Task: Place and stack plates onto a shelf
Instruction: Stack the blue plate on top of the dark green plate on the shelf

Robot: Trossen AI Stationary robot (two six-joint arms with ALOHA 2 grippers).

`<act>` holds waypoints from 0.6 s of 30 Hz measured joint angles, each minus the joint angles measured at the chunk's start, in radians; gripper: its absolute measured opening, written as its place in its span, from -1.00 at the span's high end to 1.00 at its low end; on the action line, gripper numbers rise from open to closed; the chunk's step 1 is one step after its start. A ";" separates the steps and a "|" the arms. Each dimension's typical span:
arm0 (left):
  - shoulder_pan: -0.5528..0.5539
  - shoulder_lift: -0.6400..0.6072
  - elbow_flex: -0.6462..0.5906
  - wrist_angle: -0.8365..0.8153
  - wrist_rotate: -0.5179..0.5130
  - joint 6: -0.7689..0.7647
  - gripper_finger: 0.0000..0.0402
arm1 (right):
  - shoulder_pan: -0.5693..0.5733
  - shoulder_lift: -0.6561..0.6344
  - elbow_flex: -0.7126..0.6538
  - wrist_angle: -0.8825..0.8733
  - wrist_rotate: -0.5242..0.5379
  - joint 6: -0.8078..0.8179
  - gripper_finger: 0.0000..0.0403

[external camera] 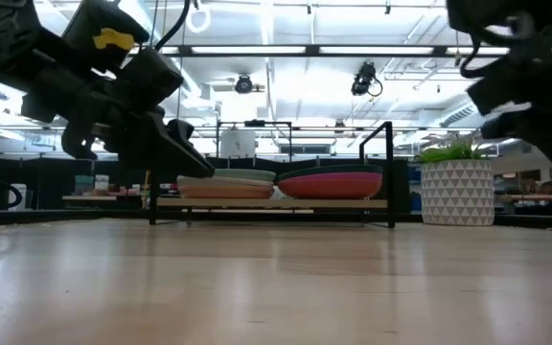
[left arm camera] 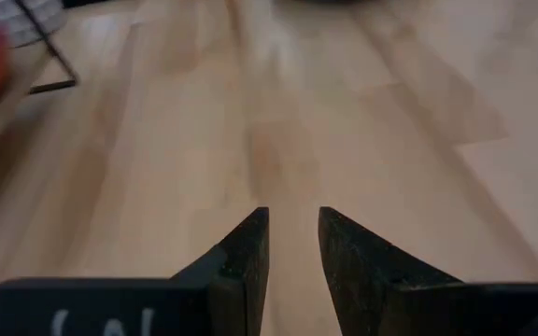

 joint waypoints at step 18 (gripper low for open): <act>-0.002 0.000 0.000 0.005 -0.024 0.006 0.49 | 0.045 0.192 0.000 -0.045 0.056 -0.188 0.40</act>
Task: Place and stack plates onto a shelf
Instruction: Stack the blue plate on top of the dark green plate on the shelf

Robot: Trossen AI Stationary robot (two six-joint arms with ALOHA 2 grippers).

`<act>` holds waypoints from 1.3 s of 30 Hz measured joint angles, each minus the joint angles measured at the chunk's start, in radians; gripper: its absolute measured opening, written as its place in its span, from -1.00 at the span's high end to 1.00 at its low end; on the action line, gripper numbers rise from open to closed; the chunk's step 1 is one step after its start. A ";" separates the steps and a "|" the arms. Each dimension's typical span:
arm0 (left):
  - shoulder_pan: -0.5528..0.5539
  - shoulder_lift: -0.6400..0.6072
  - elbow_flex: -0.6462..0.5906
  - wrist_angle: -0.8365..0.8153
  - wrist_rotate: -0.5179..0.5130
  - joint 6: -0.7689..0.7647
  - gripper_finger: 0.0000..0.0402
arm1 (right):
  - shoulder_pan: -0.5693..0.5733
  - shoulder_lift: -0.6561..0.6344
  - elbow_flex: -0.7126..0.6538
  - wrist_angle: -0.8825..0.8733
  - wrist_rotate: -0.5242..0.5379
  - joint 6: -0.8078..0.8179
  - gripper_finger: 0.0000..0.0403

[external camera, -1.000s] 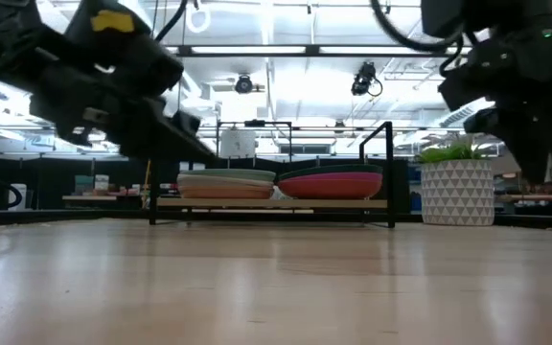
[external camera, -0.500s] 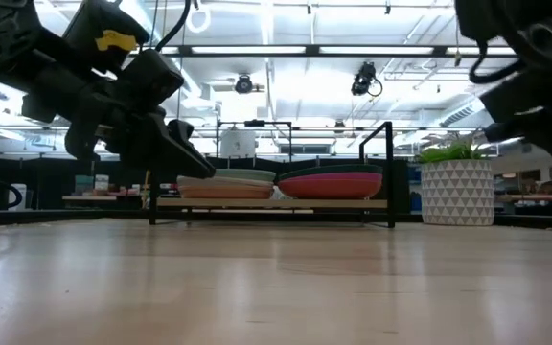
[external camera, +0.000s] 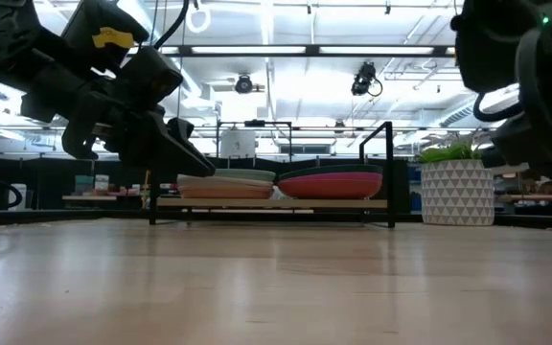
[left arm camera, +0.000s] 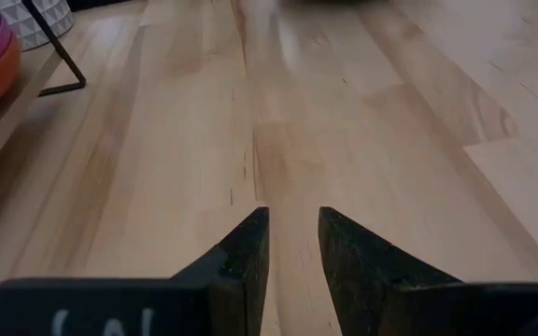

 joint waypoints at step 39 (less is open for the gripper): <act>0.000 0.000 0.000 -0.010 0.000 -0.008 0.49 | -0.861 -0.062 0.697 0.106 0.075 -0.224 0.93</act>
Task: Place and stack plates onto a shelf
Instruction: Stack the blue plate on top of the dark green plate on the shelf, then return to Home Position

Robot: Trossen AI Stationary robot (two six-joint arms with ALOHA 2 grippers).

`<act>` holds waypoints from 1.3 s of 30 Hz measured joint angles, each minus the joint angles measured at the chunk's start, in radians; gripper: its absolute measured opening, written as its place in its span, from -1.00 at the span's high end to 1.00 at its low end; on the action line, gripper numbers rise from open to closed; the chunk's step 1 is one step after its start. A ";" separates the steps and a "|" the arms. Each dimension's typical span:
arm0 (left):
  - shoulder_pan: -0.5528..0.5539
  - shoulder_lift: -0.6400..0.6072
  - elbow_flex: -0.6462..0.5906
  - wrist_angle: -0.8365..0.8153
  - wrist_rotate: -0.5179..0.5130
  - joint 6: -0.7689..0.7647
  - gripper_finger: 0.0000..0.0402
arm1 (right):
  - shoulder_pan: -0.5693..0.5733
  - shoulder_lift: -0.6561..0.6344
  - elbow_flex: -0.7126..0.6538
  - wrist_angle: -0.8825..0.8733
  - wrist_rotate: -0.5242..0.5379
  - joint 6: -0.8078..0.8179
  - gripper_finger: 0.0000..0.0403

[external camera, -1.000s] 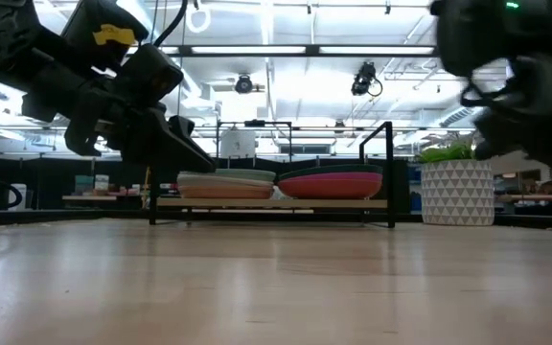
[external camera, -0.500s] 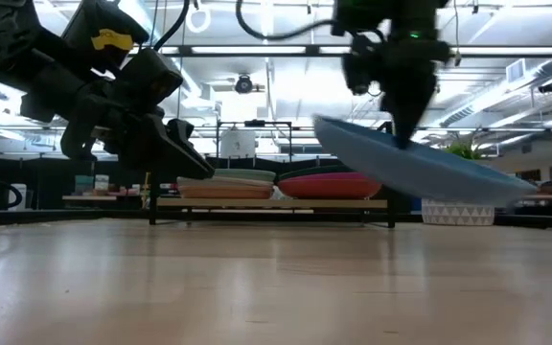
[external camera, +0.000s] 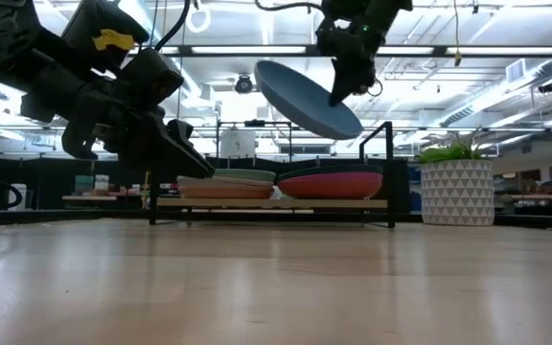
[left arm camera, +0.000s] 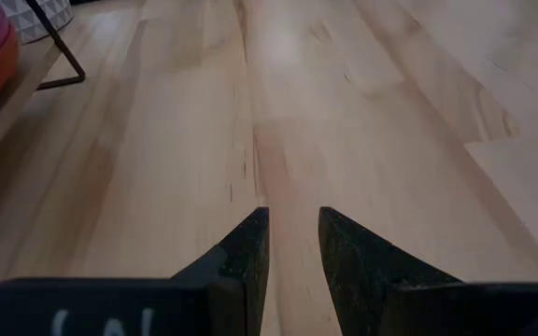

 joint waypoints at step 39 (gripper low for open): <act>0.000 0.000 0.001 0.030 -0.041 -0.049 0.49 | -0.268 0.582 0.706 -0.539 0.000 -0.347 0.39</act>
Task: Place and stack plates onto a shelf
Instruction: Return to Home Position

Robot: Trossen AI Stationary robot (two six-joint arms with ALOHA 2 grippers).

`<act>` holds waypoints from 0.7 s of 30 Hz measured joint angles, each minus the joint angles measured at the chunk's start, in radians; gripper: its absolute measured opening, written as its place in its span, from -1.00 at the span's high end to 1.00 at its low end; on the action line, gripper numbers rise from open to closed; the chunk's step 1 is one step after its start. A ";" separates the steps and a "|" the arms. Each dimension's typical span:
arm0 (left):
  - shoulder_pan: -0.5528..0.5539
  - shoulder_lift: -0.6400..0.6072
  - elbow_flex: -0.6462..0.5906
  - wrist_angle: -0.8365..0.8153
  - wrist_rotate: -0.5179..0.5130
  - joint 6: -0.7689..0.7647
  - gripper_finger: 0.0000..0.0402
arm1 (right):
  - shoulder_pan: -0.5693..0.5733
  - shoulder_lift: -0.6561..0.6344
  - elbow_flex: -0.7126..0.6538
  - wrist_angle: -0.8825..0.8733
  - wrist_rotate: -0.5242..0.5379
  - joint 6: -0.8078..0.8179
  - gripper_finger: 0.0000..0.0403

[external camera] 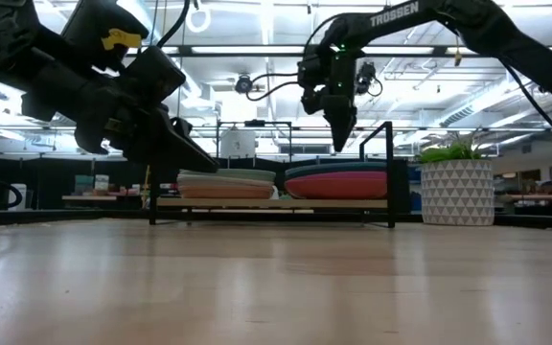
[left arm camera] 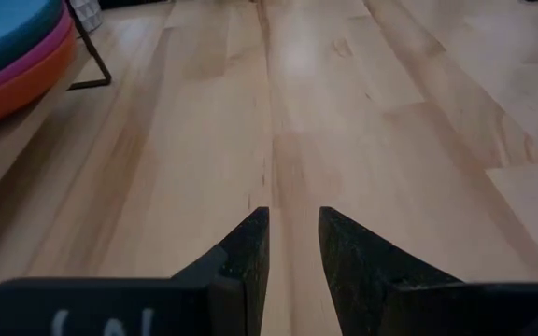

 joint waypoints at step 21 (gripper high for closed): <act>-0.187 -0.379 -0.187 0.032 -0.431 0.062 0.49 | 0.226 -0.382 -0.450 0.393 -0.044 0.053 0.48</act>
